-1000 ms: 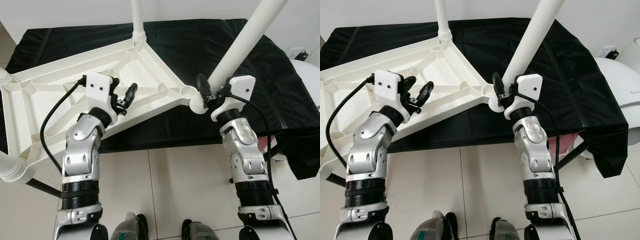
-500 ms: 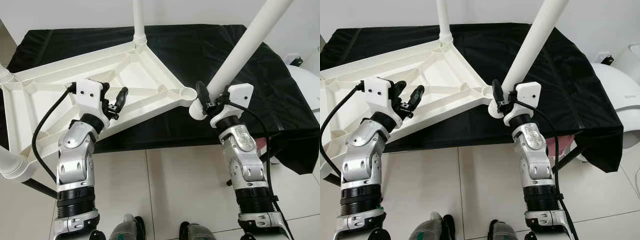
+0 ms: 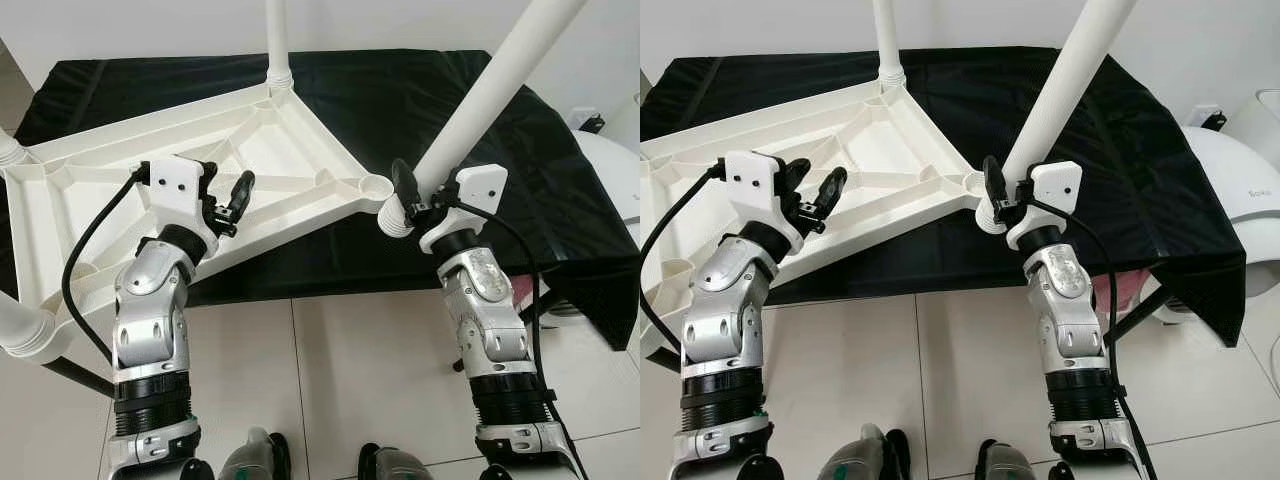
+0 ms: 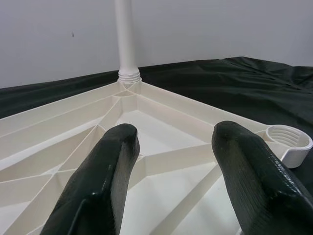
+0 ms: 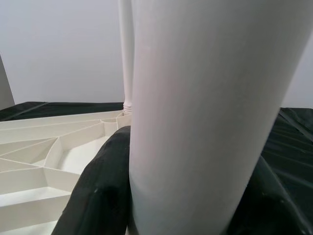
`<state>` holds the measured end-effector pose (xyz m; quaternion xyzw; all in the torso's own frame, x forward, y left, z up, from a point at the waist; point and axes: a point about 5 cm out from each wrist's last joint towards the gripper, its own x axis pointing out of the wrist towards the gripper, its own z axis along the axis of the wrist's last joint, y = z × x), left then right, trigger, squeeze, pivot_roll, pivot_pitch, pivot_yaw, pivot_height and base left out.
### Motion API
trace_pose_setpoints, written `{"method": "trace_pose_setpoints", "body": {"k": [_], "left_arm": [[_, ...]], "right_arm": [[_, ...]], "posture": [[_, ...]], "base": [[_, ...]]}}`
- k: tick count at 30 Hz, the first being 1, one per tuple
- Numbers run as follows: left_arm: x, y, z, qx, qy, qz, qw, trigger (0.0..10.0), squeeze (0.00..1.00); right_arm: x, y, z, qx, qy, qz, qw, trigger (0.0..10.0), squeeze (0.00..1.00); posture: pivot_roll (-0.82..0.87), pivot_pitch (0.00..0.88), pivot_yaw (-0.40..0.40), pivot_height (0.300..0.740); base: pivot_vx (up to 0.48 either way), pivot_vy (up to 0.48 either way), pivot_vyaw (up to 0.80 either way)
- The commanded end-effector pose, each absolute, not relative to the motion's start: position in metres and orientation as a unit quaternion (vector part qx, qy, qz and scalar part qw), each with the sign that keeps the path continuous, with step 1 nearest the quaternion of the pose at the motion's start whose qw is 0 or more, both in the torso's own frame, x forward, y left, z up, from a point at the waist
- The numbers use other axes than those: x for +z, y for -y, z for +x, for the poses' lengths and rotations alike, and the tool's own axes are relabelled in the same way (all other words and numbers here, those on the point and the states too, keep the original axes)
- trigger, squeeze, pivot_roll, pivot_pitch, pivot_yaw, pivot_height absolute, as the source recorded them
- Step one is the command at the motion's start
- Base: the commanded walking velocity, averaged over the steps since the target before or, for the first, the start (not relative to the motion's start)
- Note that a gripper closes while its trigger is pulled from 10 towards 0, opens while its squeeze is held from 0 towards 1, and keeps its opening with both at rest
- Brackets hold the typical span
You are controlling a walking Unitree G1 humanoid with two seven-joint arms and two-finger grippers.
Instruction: Building children table
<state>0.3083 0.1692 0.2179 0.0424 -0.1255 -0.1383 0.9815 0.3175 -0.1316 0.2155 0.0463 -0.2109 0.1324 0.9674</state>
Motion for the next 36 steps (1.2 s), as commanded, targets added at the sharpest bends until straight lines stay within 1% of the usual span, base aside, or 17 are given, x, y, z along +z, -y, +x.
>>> {"method": "trace_pose_setpoints", "body": {"k": [1,9,20,36], "left_arm": [[0.217,-0.180,0.308,-0.038,0.125,0.027,0.991,10.0,0.00],[0.215,-0.179,0.307,-0.040,0.123,0.021,0.991,10.0,0.00],[0.197,-0.173,0.302,-0.038,0.110,0.005,0.993,10.0,0.00],[0.212,-0.171,0.303,-0.042,0.134,-0.008,0.990,10.0,0.00]], "right_arm": [[0.218,0.131,0.316,0.134,0.223,0.043,0.965,10.0,0.00],[0.217,0.131,0.315,0.132,0.223,0.043,0.965,10.0,0.00],[0.212,0.130,0.317,0.132,0.216,0.039,0.967,10.0,0.00],[0.218,0.129,0.318,0.132,0.228,0.034,0.964,10.0,0.00]], "posture": [[-0.05,0.102,-0.003,0.740],[-0.05,0.104,-0.001,0.740],[-0.05,0.123,0.002,0.740],[-0.05,0.133,0.006,0.740]], "base": [[0.000,0.000,0.00],[0.000,0.000,0.00],[0.000,0.000,0.00],[0.000,0.000,0.00]]}}
